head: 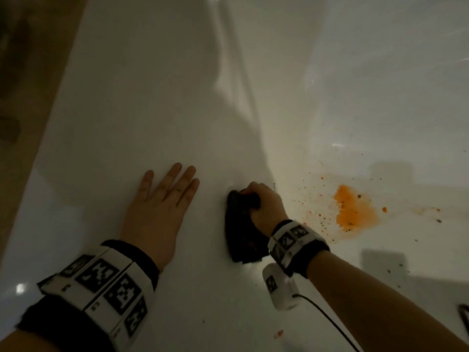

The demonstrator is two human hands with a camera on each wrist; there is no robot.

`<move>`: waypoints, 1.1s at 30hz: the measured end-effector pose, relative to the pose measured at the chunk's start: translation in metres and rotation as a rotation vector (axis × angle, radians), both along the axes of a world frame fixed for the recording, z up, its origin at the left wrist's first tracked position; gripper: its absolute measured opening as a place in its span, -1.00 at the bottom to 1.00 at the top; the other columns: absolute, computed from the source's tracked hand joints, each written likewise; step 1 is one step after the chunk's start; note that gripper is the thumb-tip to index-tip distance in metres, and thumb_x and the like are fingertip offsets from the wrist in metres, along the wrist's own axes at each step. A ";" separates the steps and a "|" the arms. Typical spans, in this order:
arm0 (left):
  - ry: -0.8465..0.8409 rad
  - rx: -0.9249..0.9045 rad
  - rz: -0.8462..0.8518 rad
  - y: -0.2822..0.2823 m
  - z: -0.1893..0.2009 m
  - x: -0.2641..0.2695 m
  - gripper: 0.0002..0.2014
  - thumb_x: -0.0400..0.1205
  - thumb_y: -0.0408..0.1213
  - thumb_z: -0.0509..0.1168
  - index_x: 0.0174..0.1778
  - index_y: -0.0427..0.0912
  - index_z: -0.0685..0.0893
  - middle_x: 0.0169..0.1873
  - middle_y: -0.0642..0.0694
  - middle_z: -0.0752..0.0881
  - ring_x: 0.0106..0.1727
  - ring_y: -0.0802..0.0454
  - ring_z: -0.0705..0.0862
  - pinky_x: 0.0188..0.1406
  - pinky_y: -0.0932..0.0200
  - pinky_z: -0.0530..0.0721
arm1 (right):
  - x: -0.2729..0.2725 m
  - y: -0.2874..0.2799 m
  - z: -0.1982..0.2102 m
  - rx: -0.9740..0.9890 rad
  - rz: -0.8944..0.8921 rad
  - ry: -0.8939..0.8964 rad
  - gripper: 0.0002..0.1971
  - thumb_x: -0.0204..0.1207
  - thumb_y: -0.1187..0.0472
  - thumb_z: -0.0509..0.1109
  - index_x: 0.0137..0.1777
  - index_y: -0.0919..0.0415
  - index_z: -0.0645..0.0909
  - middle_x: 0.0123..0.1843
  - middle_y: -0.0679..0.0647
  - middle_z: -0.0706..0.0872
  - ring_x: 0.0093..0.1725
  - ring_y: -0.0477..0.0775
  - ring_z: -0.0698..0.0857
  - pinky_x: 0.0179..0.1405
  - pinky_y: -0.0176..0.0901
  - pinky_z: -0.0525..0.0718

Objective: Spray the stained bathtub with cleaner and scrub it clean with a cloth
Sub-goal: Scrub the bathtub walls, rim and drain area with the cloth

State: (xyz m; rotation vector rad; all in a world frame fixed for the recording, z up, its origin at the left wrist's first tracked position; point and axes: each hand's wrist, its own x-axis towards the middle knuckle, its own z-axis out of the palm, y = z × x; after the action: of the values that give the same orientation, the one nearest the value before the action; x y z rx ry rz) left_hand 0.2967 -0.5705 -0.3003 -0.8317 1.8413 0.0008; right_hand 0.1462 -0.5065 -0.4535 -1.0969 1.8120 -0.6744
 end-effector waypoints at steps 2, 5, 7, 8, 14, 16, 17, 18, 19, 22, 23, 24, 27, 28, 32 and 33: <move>-0.011 0.001 -0.004 0.000 0.000 0.000 0.05 0.59 -0.22 0.27 0.37 -0.19 -0.66 0.32 -0.10 -0.70 0.57 -0.13 -0.53 0.53 -0.20 -0.42 | -0.017 -0.011 -0.014 0.102 -0.106 0.101 -0.76 0.43 0.44 0.24 0.08 0.27 0.57 0.08 0.22 0.62 0.10 0.20 0.59 -0.07 -0.30 0.32; -0.009 -0.009 -0.017 -0.001 0.000 0.000 0.07 0.58 -0.21 0.29 0.38 -0.19 -0.65 0.33 -0.09 -0.69 0.57 -0.13 -0.52 0.53 -0.20 -0.41 | -0.034 -0.020 -0.015 0.201 -0.102 0.157 -0.79 0.47 0.40 0.25 0.09 0.24 0.53 0.08 0.22 0.61 0.09 0.23 0.60 -0.08 -0.21 0.39; -0.006 -0.006 -0.013 0.000 0.001 -0.001 0.06 0.59 -0.21 0.28 0.43 -0.19 -0.64 0.33 -0.09 -0.69 0.58 -0.12 -0.51 0.54 -0.20 -0.40 | -0.034 -0.015 0.000 0.211 -0.006 0.002 -0.78 0.44 0.41 0.32 0.03 0.14 0.54 -0.01 0.10 0.61 0.03 0.15 0.61 -0.05 -0.17 0.50; -0.007 -0.007 -0.009 0.000 0.001 -0.002 0.06 0.59 -0.22 0.28 0.47 -0.19 -0.62 0.34 -0.08 -0.69 0.58 -0.12 -0.51 0.54 -0.21 -0.39 | -0.028 -0.007 0.012 0.194 0.090 -0.108 -0.76 0.42 0.42 0.37 0.04 0.14 0.57 -0.03 0.05 0.61 0.01 0.08 0.61 -0.02 -0.19 0.52; -0.042 -0.023 -0.007 0.002 0.000 -0.005 0.09 0.57 -0.22 0.31 0.44 -0.20 -0.63 0.45 -0.13 -0.65 0.57 -0.15 -0.52 0.55 -0.22 -0.36 | 0.058 0.071 0.057 0.004 0.770 -0.375 -0.73 0.38 0.48 0.38 0.07 0.34 0.69 0.08 0.28 0.65 0.06 0.28 0.65 0.11 -0.20 0.51; -0.058 -0.022 -0.013 0.002 -0.001 -0.007 0.08 0.59 -0.20 0.30 0.45 -0.21 -0.63 0.47 -0.14 -0.64 0.57 -0.15 -0.52 0.57 -0.22 -0.35 | 0.071 0.083 0.051 -0.041 0.791 -0.358 -0.73 0.38 0.50 0.34 0.06 0.33 0.68 0.06 0.28 0.59 0.00 0.32 0.65 0.06 -0.15 0.54; -0.060 -0.027 -0.016 0.003 -0.001 -0.007 0.07 0.59 -0.20 0.30 0.47 -0.21 -0.61 0.48 -0.16 -0.63 0.57 -0.15 -0.52 0.58 -0.23 -0.34 | 0.069 0.085 0.047 -0.059 0.780 -0.337 -0.73 0.38 0.49 0.33 0.05 0.32 0.68 0.06 0.27 0.58 -0.02 0.32 0.65 0.05 -0.11 0.58; -0.064 -0.030 -0.017 0.003 0.000 -0.008 0.07 0.59 -0.20 0.30 0.49 -0.21 -0.60 0.49 -0.17 -0.62 0.57 -0.16 -0.51 0.59 -0.23 -0.33 | 0.065 0.084 0.043 -0.081 0.761 -0.322 -0.74 0.37 0.47 0.31 0.03 0.31 0.67 0.06 0.27 0.59 -0.04 0.32 0.66 0.05 -0.07 0.62; -0.070 -0.029 -0.018 0.004 0.000 -0.009 0.06 0.58 -0.21 0.29 0.51 -0.22 -0.59 0.49 -0.18 -0.62 0.58 -0.17 -0.51 0.60 -0.23 -0.31 | 0.059 0.084 0.036 -0.087 0.718 -0.308 -0.75 0.36 0.46 0.30 0.02 0.32 0.67 0.05 0.27 0.60 -0.04 0.32 0.67 0.05 -0.03 0.66; -0.074 -0.038 -0.011 0.008 -0.002 -0.013 0.01 0.59 -0.27 0.24 0.53 -0.26 -0.55 0.50 -0.21 -0.60 0.58 -0.18 -0.50 0.62 -0.21 -0.24 | 0.030 0.070 0.012 0.002 0.517 -0.164 -0.73 0.39 0.45 0.27 0.05 0.30 0.67 0.11 0.23 0.60 0.10 0.25 0.62 0.18 -0.03 0.60; -0.078 -0.039 -0.012 0.009 -0.004 -0.014 0.00 0.60 -0.27 0.24 0.53 -0.28 -0.54 0.50 -0.22 -0.59 0.58 -0.18 -0.49 0.63 -0.20 -0.23 | 0.020 0.061 0.004 0.040 0.464 -0.108 -0.75 0.42 0.43 0.28 0.06 0.28 0.66 0.13 0.20 0.59 0.14 0.21 0.60 0.21 -0.07 0.56; -0.082 -0.037 -0.011 0.009 -0.005 -0.014 0.01 0.60 -0.24 0.25 0.54 -0.29 -0.54 0.51 -0.24 -0.59 0.59 -0.17 -0.48 0.63 -0.19 -0.23 | 0.012 0.054 -0.002 0.070 0.416 -0.059 -0.78 0.44 0.39 0.29 0.05 0.25 0.65 0.13 0.16 0.59 0.15 0.19 0.58 0.20 -0.13 0.52; -0.060 -0.029 0.006 0.011 -0.013 -0.016 0.06 0.59 -0.03 0.28 0.56 -0.30 -0.49 0.53 -0.23 -0.55 0.61 -0.14 -0.45 0.62 -0.18 -0.28 | -0.010 0.038 -0.018 0.134 0.212 0.038 -0.90 0.48 0.33 0.27 -0.09 0.13 0.54 0.03 0.04 0.54 0.09 0.15 0.55 0.15 -0.19 0.45; -0.056 -0.018 -0.001 0.012 -0.016 -0.017 0.07 0.58 0.02 0.29 0.57 -0.29 -0.48 0.54 -0.22 -0.53 0.61 -0.13 -0.44 0.60 -0.17 -0.29 | -0.018 0.034 -0.022 0.171 0.163 0.077 -0.89 0.48 0.35 0.24 -0.10 0.13 0.52 0.02 0.04 0.53 0.07 0.16 0.55 0.15 -0.15 0.46; -0.100 0.061 -0.081 0.024 -0.023 -0.020 0.09 0.56 0.06 0.30 0.57 -0.30 -0.46 0.56 -0.23 -0.50 0.61 -0.15 -0.44 0.58 -0.22 -0.32 | -0.040 0.031 -0.020 0.266 0.192 0.097 -0.74 0.44 0.45 0.28 0.06 0.20 0.62 0.15 0.15 0.64 0.20 0.21 0.59 0.15 -0.18 0.45; -0.108 0.063 -0.099 0.027 -0.025 -0.020 0.06 0.58 0.04 0.28 0.57 -0.30 -0.45 0.56 -0.24 -0.50 0.61 -0.16 -0.44 0.57 -0.24 -0.34 | -0.039 0.036 -0.012 0.293 0.276 0.056 -0.72 0.44 0.44 0.32 0.09 0.18 0.64 0.16 0.13 0.65 0.21 0.18 0.60 0.14 -0.22 0.46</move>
State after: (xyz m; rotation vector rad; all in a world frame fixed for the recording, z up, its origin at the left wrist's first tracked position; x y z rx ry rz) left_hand 0.2771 -0.5434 -0.3248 -0.6835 1.7696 -0.0481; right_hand 0.1068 -0.4704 -0.4658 -1.1443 1.6980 -0.2092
